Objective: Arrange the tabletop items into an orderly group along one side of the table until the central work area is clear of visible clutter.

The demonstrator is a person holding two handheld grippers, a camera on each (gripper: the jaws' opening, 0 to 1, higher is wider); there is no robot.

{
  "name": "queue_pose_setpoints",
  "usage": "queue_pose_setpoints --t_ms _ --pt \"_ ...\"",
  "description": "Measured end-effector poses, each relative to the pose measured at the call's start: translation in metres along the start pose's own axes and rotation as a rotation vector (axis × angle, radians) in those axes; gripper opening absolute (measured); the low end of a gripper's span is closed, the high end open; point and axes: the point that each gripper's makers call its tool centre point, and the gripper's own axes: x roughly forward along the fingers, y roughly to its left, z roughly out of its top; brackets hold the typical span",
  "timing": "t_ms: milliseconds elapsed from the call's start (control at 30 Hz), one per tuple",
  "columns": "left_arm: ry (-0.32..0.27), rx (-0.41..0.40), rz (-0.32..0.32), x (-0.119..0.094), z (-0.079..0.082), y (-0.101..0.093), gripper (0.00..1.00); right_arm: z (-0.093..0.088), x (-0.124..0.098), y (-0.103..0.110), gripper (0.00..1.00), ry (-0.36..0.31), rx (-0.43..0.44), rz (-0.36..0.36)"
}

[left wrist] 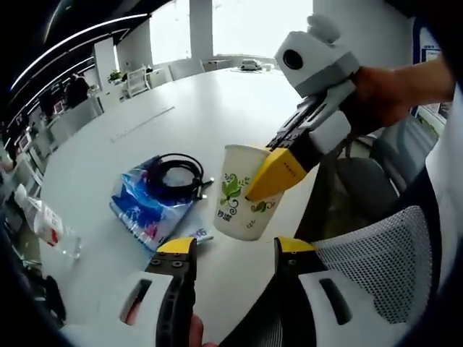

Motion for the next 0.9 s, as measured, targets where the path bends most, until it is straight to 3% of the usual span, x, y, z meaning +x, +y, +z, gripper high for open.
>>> queue_pose_setpoints --t_ms 333,533,900 --pt "-0.048 -0.163 0.076 -0.014 -0.008 0.032 0.41 -0.007 -0.01 -0.01 0.0 -0.002 0.025 -0.029" --pt "-0.093 -0.293 0.149 -0.025 -0.014 0.061 0.4 -0.006 -0.018 -0.013 0.0 -0.013 0.034 -0.043" --pt "-0.143 -0.42 0.265 -0.05 -0.029 0.098 0.4 -0.016 -0.028 -0.018 0.0 -0.013 0.06 -0.065"
